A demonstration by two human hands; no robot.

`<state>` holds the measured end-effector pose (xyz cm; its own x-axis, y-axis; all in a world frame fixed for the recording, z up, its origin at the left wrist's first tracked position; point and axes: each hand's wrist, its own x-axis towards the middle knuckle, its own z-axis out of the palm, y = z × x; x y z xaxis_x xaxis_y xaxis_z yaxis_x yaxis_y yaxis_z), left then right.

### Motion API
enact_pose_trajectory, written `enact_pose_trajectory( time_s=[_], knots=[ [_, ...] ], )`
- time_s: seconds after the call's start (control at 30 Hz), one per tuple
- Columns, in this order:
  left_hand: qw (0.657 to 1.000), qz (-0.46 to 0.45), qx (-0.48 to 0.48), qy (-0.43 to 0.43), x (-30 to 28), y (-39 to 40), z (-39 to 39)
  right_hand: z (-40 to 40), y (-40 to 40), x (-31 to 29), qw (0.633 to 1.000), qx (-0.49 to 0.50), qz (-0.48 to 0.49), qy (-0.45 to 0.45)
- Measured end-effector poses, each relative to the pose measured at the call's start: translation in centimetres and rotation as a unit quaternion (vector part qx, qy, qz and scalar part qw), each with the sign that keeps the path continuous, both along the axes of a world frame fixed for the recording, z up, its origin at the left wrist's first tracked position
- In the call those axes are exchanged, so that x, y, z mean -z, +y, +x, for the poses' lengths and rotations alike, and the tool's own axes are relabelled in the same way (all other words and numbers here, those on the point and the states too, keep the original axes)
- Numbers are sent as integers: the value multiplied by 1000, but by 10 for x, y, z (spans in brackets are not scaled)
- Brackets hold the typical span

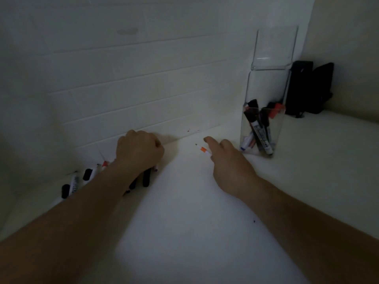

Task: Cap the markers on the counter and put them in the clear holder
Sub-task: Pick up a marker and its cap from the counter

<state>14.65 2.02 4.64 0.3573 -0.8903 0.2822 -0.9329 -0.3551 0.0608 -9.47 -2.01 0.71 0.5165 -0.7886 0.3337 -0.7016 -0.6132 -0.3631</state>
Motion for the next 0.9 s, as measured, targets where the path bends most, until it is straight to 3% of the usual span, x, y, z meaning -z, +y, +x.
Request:
enact_pose_trajectory(
  time_s=[0.1,0.2,0.47,0.63,0.73,0.8,0.83,0.9],
  knots=[
    [994,84,-35,-53,-5,-14,-5,-2,-4,0,999,1,19,-29],
    [990,108,-34,-90,-6,-25,-9,-2,-4,-1,999,-4,22,-41],
    [995,93,26,0,-7,-25,-35,-6,-11,1,997,-5,27,-74],
    [970,-32,124,205,-9,-8,-53,-7,-15,1,988,6,40,-149],
    [917,-161,161,326,4,1,-61,-8,-17,1,985,10,22,-174],
    [874,-199,158,413,11,6,-67,-8,-17,1,984,6,17,-177],
    [863,-204,157,436,13,9,-68,-7,-16,0,983,3,20,-181],
    [871,-202,155,421,15,13,-65,-7,-10,-2,982,-6,21,-185]
  ],
)
